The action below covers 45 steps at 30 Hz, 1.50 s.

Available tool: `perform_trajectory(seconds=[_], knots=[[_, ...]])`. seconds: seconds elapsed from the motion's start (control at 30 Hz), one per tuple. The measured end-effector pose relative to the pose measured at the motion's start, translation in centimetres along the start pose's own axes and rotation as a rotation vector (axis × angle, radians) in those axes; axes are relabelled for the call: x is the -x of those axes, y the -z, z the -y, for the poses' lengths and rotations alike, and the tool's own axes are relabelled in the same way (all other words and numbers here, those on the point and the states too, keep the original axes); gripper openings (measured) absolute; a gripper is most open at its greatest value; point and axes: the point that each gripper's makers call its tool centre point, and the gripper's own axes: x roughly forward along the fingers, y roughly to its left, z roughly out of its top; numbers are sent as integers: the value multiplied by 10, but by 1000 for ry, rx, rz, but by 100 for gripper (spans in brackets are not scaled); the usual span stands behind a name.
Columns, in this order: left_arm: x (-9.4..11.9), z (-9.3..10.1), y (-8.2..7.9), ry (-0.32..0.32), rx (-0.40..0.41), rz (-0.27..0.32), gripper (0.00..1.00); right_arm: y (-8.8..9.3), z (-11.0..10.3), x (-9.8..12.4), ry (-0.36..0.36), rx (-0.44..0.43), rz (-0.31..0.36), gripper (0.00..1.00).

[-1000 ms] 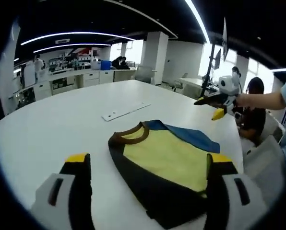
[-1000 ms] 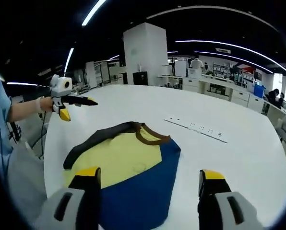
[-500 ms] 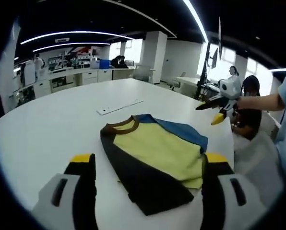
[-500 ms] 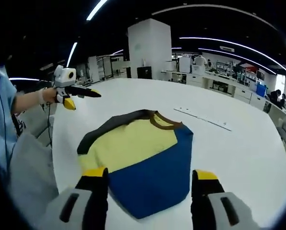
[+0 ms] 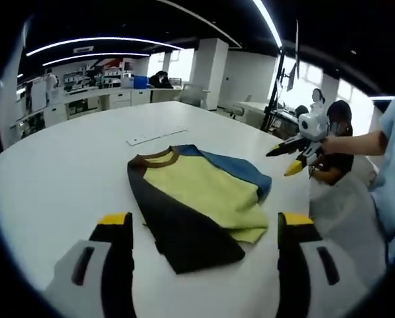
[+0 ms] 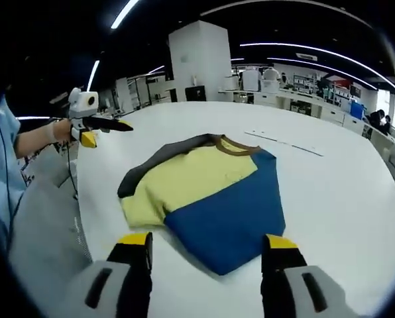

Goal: Fold the garment on the visible template until the final outline fits inside the template.

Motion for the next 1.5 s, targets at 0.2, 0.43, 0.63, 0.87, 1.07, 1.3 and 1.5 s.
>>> perform_trajectory(seconds=[0.2, 0.43, 0.63, 0.87, 1.07, 1.3, 1.5], knots=[[4, 6, 4, 2, 22, 6, 84, 8, 4, -8, 73, 97, -33, 47], [9, 8, 6, -7, 43, 16, 81, 22, -4, -22, 59, 181, -100, 33], [11, 10, 8, -8, 59, 18, 80, 32, -1, -31, 65, 216, -132, 20], [10, 12, 7, -7, 73, 26, 78, 35, 3, -35, 58, 221, -155, 0], [10, 13, 6, -6, 84, 35, 78, 7, 9, -30, 67, 189, -98, 0], [14, 12, 5, -8, 96, 47, 77, -56, 17, -34, 41, 213, -33, 0], [18, 12, 7, -15, 111, 57, 77, -95, 12, -62, 0, 325, -30, 0]])
